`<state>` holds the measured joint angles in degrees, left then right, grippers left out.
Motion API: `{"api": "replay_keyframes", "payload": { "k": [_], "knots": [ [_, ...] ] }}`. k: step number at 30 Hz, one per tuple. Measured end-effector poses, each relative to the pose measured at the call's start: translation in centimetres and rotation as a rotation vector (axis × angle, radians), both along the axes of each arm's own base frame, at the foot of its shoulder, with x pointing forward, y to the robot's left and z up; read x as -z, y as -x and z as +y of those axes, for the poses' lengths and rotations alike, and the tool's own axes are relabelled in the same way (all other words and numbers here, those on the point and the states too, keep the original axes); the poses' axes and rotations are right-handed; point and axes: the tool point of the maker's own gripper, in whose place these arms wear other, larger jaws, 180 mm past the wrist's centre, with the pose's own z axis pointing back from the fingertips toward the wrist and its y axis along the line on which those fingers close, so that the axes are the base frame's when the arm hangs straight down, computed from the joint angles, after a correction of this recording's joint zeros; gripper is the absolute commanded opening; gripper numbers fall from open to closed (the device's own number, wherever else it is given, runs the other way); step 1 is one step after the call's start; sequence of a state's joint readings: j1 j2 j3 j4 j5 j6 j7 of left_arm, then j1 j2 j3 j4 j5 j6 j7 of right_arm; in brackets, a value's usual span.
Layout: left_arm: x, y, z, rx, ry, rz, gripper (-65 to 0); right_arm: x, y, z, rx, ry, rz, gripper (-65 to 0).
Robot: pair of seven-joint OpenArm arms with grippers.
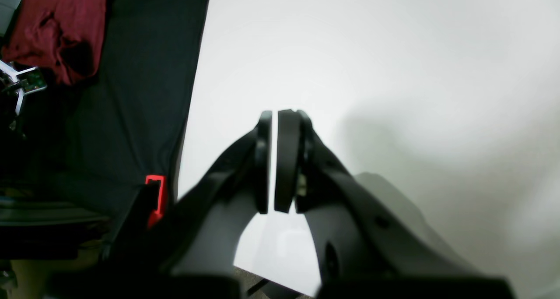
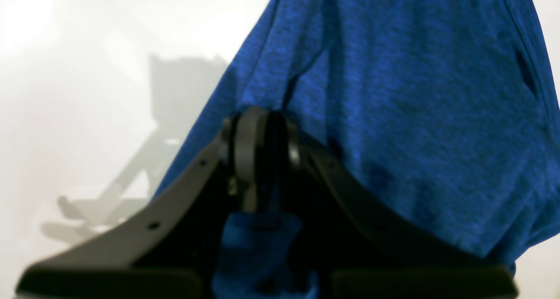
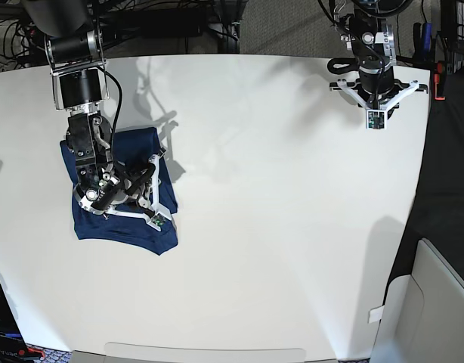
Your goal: Fold the T-shirt properly
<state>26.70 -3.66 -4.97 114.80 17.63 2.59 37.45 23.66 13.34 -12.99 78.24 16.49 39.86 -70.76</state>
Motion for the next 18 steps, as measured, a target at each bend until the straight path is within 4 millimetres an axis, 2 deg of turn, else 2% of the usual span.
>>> {"api": "replay_keyframes", "payload": {
  "k": [5,9,11,18],
  "knots": [
    [0.1,0.2,0.0,-0.002,0.001,0.005,-65.0,-3.7,0.2,2.7,-0.061,-0.089,-0.112,-58.4],
    [0.1,0.2,0.1,-0.005,0.001,0.007,-65.0,-5.7,1.9,4.3,-0.118,-0.150,-0.173,-58.5],
    [0.4,0.7,0.1,-0.005,0.002,0.022,-65.0,-6.3,3.1,3.6,-0.110,-0.176,-0.190,-58.5],
    [1.6,3.4,0.8,-0.021,-0.008,0.087,-65.0,-7.9,7.4,-1.5,0.064,-0.301,-0.218,-58.5]
  ]
}}
